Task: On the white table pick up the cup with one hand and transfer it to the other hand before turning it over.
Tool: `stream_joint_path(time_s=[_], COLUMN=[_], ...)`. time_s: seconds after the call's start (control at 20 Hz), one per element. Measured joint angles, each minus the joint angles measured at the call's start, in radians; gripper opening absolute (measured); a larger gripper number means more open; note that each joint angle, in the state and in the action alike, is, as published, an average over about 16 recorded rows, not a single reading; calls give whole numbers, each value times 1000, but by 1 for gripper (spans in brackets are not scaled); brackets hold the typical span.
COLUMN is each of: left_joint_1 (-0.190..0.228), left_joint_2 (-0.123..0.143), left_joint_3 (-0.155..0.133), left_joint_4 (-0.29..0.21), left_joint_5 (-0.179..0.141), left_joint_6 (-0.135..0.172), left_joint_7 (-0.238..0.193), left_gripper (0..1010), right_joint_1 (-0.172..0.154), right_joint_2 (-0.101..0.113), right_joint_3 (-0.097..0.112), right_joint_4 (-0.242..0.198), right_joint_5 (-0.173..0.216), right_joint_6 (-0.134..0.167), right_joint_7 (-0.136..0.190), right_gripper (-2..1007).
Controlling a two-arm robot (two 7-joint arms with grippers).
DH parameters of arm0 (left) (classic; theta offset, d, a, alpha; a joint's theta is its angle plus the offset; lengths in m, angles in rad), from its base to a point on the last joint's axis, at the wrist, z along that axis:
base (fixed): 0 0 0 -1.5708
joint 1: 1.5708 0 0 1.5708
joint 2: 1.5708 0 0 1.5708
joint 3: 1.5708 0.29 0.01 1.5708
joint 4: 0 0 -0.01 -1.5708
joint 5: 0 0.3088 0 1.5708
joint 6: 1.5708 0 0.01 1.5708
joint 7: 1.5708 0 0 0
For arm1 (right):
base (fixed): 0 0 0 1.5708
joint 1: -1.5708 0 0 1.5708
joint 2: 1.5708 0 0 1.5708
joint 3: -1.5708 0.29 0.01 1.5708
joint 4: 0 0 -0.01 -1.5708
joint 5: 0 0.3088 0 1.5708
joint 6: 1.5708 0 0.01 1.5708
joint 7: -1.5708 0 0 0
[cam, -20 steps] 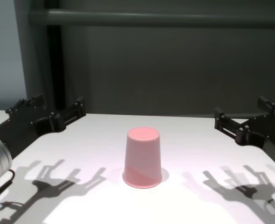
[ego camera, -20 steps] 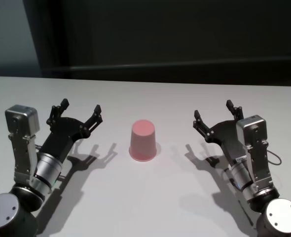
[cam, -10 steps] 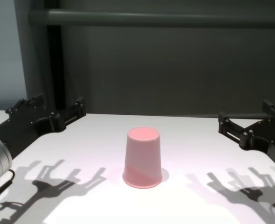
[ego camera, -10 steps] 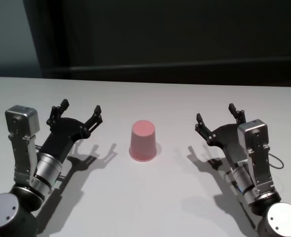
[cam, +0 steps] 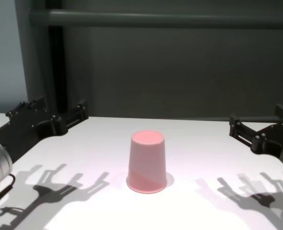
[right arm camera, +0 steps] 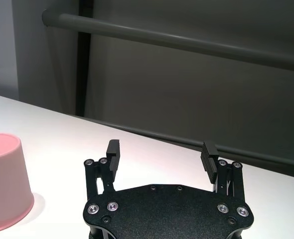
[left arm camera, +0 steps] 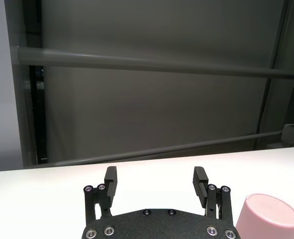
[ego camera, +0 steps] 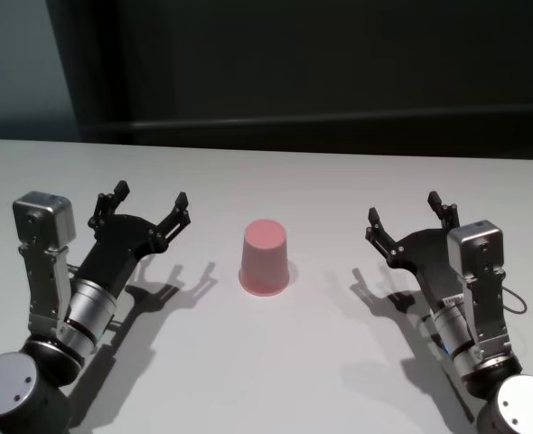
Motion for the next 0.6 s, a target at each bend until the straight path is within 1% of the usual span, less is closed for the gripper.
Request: stream_joint_path(time_s=[0.6], left_joint_1=[0], left_joint_2=[0], left_joint_3=[0], left_joint_4=[0], left_joint_5=[0], left_joint_6=[0], left_joint_7=[0], left_gripper=[1001], right_joint_1=[1], right_joint_2=[0], right_joint_3=[-1], right_joint_4=[0], right_joint_5=[4], right_joint_6=[0], right_joint_7=[2], right_gripper=[1000])
